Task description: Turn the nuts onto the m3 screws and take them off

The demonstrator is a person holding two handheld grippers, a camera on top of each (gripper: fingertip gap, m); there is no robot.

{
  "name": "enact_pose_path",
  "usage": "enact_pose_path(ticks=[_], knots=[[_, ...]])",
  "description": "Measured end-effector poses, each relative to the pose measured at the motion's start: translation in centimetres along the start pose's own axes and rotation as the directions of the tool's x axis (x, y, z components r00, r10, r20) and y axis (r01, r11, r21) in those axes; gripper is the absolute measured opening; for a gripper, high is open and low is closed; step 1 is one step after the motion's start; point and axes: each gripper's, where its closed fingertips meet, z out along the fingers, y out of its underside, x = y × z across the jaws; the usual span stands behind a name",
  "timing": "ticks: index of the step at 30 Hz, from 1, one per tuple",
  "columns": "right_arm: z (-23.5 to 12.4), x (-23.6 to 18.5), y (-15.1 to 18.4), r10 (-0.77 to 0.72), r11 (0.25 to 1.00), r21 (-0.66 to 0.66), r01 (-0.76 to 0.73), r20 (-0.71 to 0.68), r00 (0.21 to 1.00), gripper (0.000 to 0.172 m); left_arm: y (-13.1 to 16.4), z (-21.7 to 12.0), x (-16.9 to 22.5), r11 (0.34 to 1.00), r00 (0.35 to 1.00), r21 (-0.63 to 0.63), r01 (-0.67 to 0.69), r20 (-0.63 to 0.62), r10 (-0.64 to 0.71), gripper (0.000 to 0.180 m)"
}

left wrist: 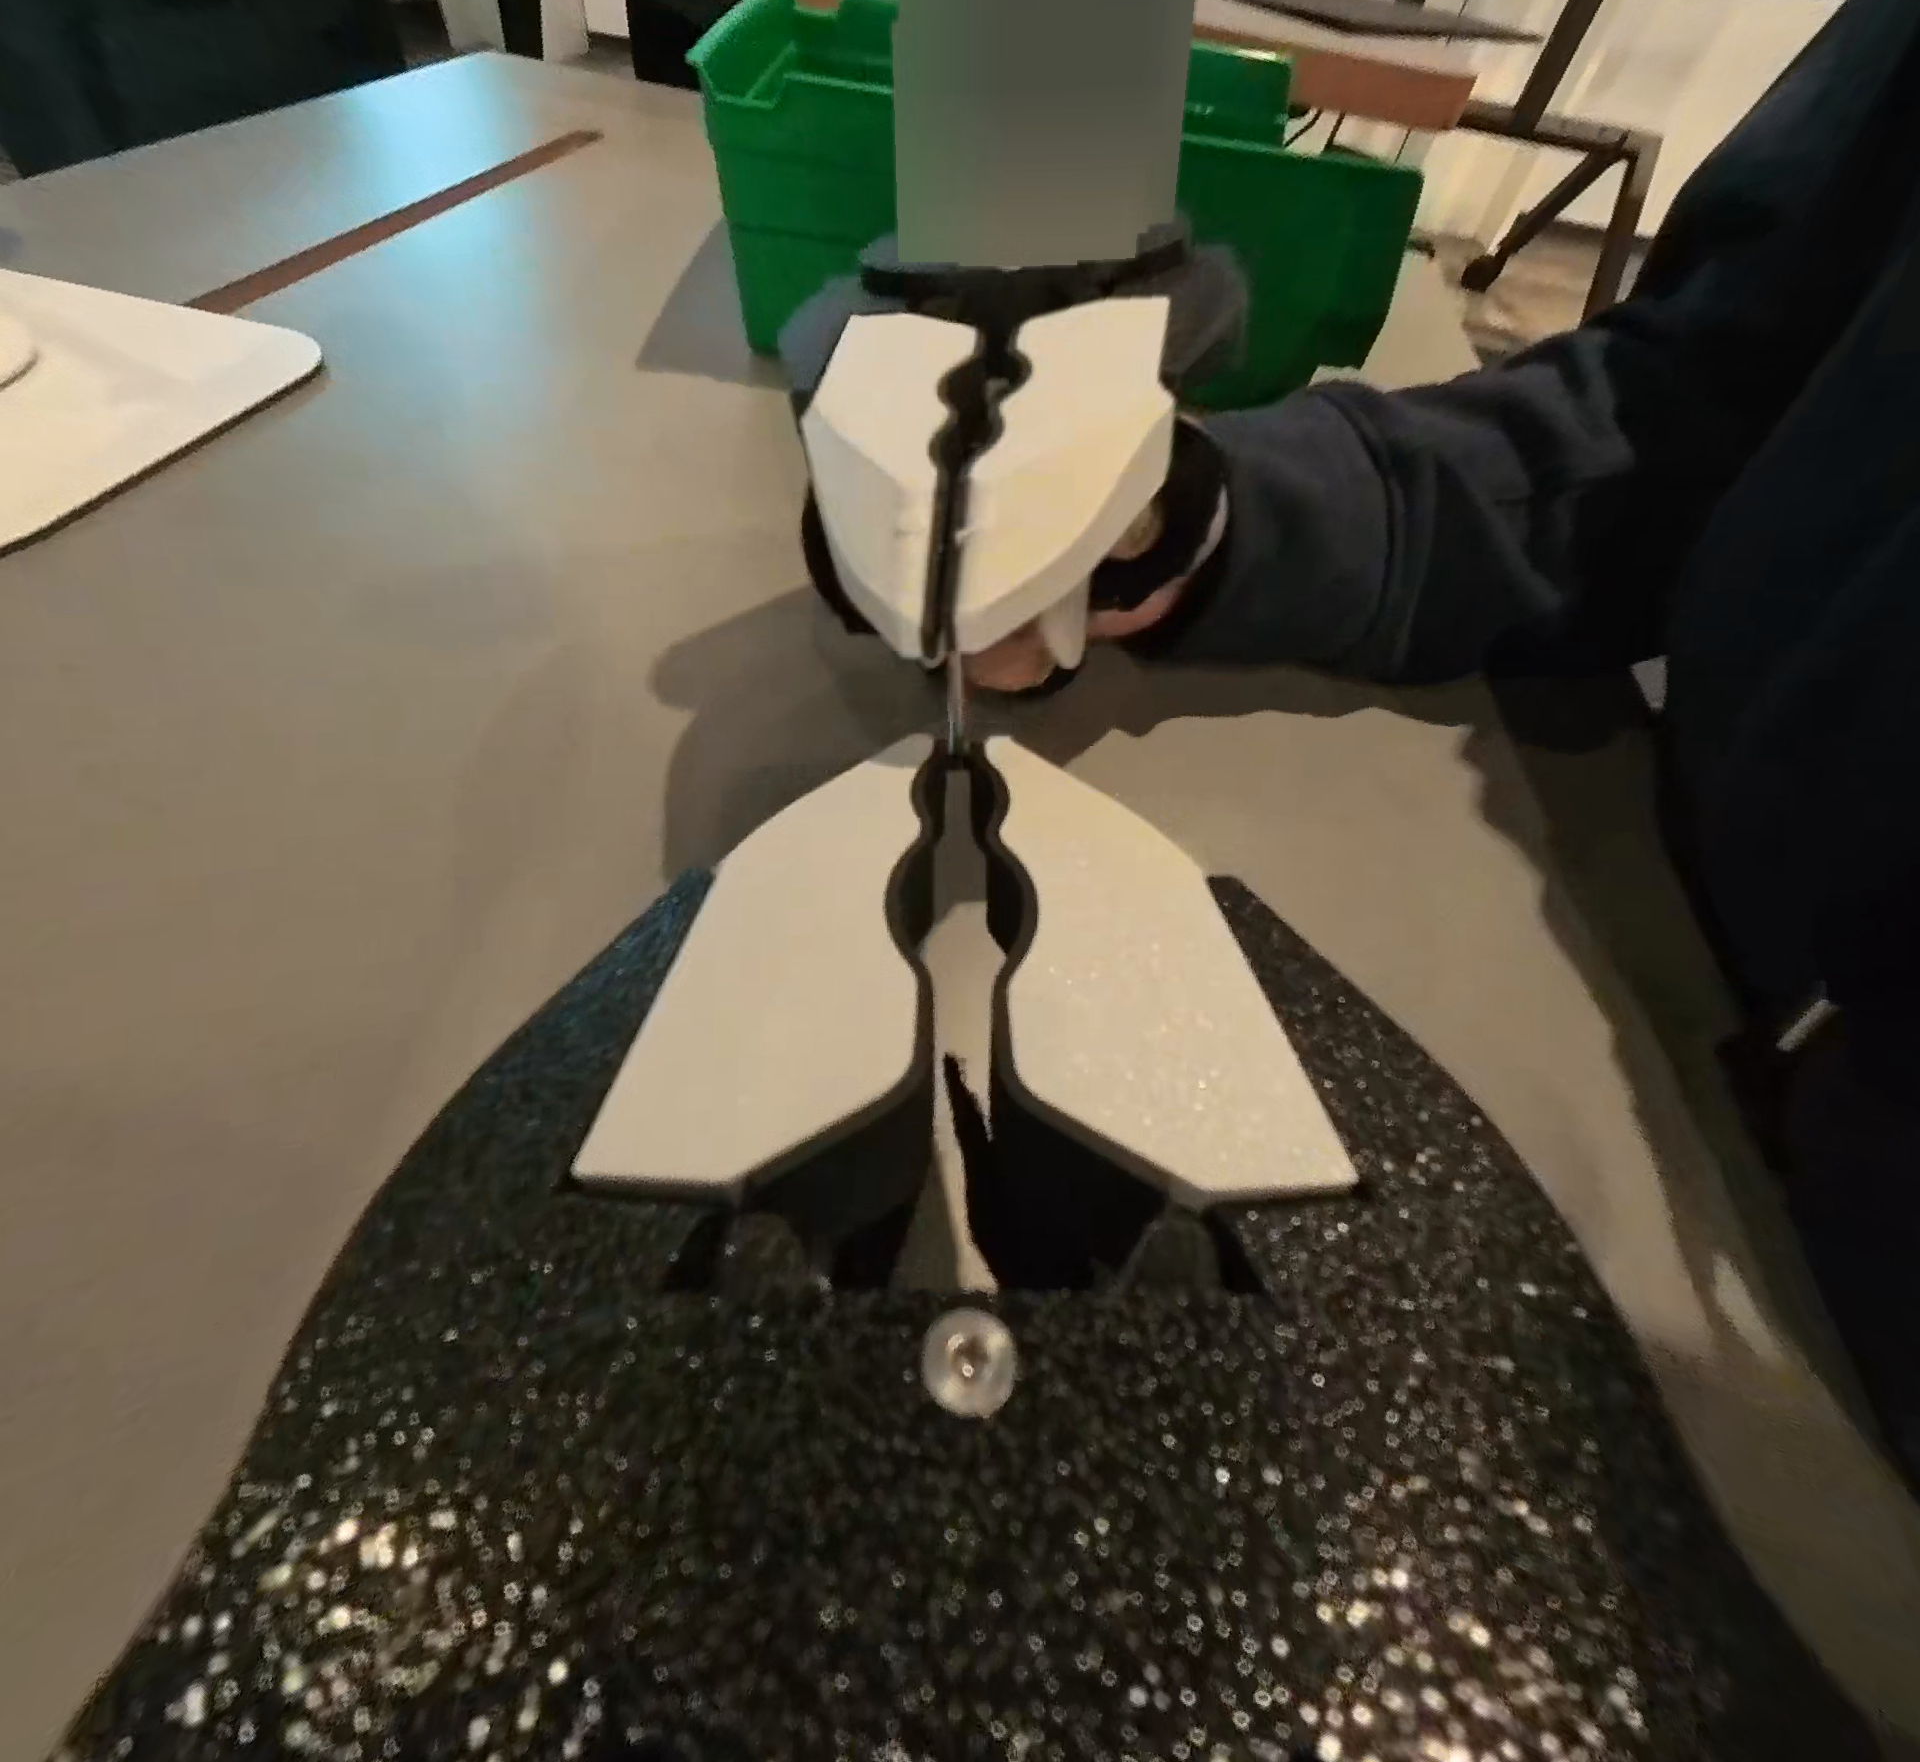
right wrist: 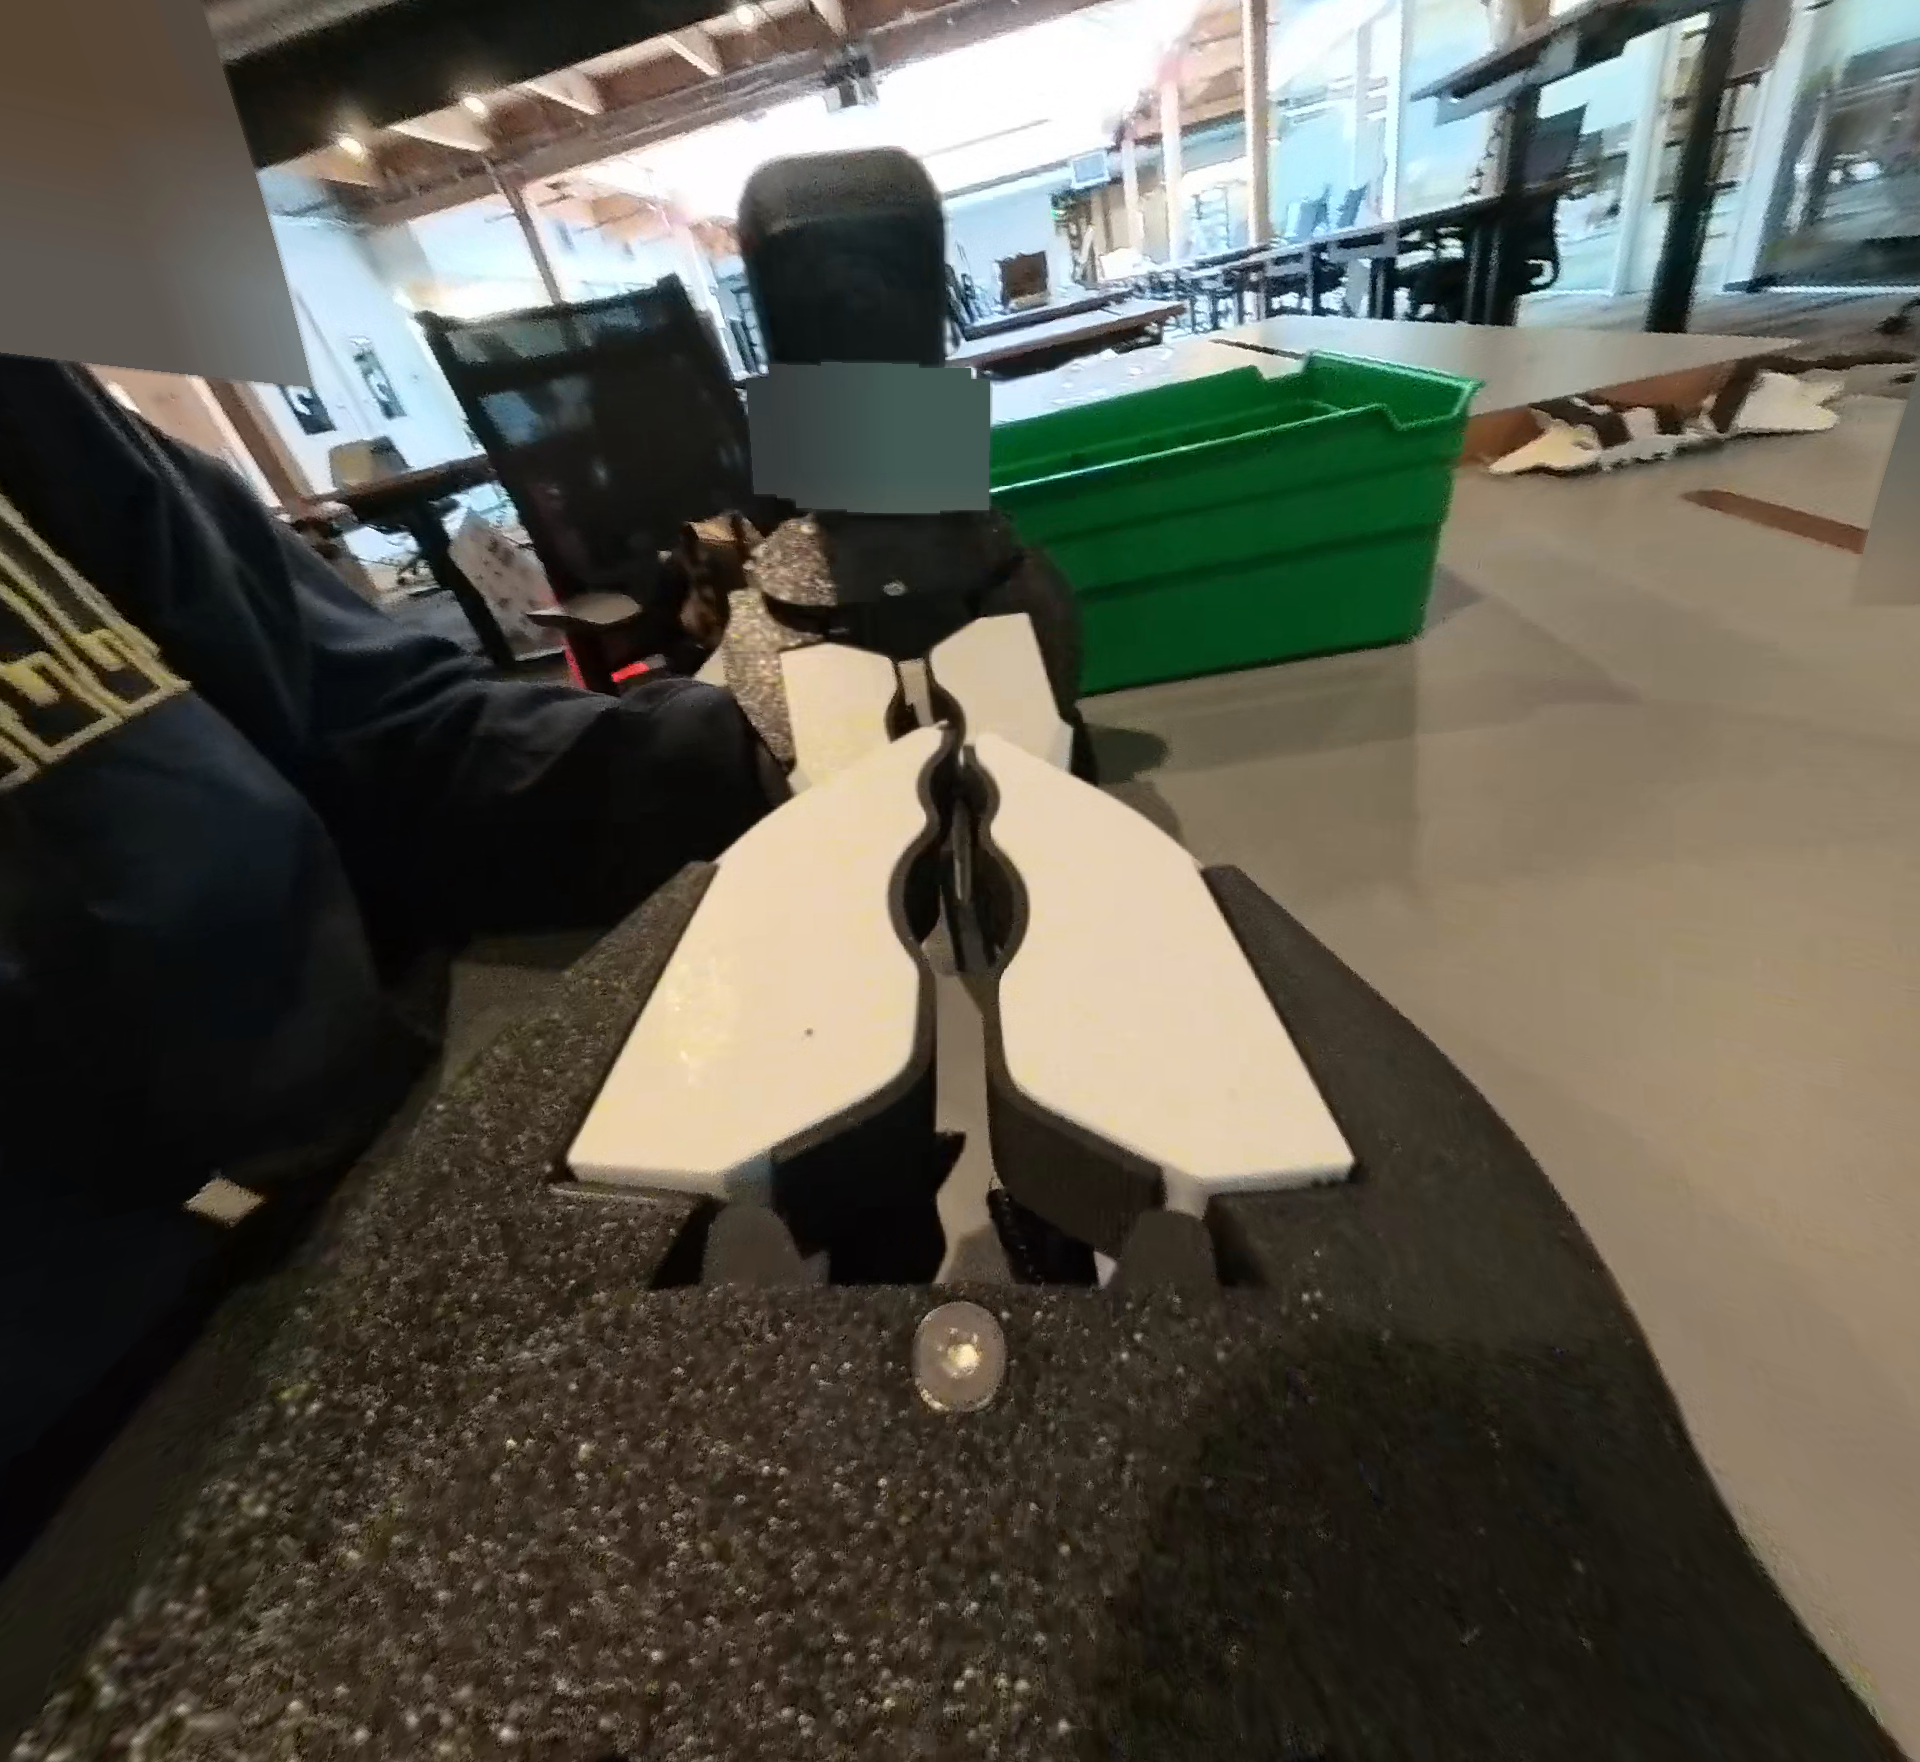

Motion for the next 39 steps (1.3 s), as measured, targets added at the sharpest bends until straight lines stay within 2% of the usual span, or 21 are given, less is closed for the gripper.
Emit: enact_pose_path(ticks=[3,5,7,12,15,19,23,25,27,31,35,39], knots=[[-0.4,0.5,-0.5,0.018,0.999,0.032,-0.018,-0.022,1.000,0.001,-0.7,-0.2,-0.3,0.998,0.997,0.036,-0.060,0.054,0.058,0.005],[-0.6,0.5,-0.6,0.023,0.999,0.044,-0.022,-0.016,1.000,0.001,-1.3,-0.3,-0.3,0.995,0.994,0.067,-0.078,0.081,0.073,0.027],[-0.5,0.3,-0.6,0.014,0.999,0.044,-0.014,-0.007,1.000,0.001,-1.4,-0.1,-0.2,0.996,0.995,0.068,-0.066,0.076,0.061,0.032],[0.0,-0.5,-0.6,0.002,0.999,0.054,-0.003,0.028,1.000,0.000,-0.9,0.5,0.2,0.998,0.998,0.049,-0.044,0.036,0.042,0.023],[0.1,-0.7,-0.5,-0.007,0.999,0.050,0.005,0.036,0.999,0.000,-0.9,0.7,0.6,0.998,0.999,0.056,-0.036,0.007,0.036,0.004],[0.1,-0.5,-0.6,-0.029,0.998,0.055,0.028,0.006,1.000,0.001,-1.0,0.2,0.0,0.997,0.999,0.069,-0.017,0.029,0.015,0.002],[-0.1,0.7,-0.9,-0.120,0.991,0.042,0.127,-0.141,0.983,0.026,-1.3,-1.4,-2.4,0.991,0.987,0.127,0.038,0.151,-0.057,0.001],[-0.3,1.9,0.2,-0.173,0.985,-0.058,0.164,-0.214,0.961,0.026,-1.8,-2.7,-3.7,0.977,0.970,0.206,0.057,0.219,-0.103,0.001],[0.3,2.0,2.3,-0.225,0.958,-0.221,0.181,-0.191,0.956,0.021,-2.3,-3.9,-4.6,0.960,0.956,0.274,0.048,0.267,-0.124,0.001],[1.4,2.4,6.3,-0.287,0.852,-0.495,0.168,-0.174,0.942,0.018,-3.0,-4.8,-4.7,0.945,0.947,0.328,-0.016,0.309,-0.091,0.002],[1.3,3.0,8.6,-0.287,0.771,-0.628,0.102,-0.201,0.937,0.016,-2.8,-4.2,-4.4,0.955,0.945,0.292,-0.054,0.325,-0.046,0.003],[1.0,3.6,9.4,-0.274,0.745,-0.665,0.050,-0.238,0.932,0.015,-2.6,-3.8,-4.2,0.960,0.947,0.274,-0.064,0.321,-0.029,0.002]])
